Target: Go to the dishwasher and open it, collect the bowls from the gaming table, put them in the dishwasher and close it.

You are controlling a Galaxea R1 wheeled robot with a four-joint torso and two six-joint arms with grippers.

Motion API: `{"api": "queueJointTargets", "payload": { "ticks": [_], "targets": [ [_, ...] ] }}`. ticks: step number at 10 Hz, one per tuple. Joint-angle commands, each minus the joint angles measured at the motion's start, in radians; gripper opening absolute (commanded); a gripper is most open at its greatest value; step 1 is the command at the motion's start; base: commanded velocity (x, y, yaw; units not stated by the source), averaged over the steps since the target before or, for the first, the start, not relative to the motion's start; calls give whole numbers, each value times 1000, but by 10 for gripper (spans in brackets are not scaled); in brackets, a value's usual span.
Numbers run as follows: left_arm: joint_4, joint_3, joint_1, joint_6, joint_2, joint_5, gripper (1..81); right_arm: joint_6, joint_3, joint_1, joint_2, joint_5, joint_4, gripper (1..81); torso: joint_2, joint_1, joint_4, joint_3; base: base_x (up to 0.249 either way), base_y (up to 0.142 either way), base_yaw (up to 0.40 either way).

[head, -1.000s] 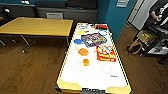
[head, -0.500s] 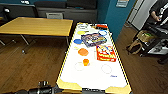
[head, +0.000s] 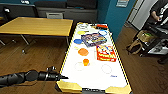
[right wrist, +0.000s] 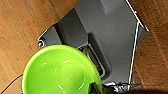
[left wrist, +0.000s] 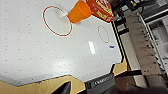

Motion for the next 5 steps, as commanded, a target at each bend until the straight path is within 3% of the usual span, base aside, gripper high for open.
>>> {"api": "queueJointTargets", "payload": {
  "ticks": [1,4,5],
  "targets": [
    [167,-132,-192,-304,88,139,811,1,10,37,-23,-71,-9,10,0,0,0,0,0,0,0],
    [158,-284,-239,-424,108,111,811,1,-6,52,-11,-88,-8,10,0,0,0,-1,0,0,0],
    [158,-304,-254,-443,104,100,811,1,-16,60,-5,-100,-8,10,0,0,0,-1,0,0,0]
  ]
}}
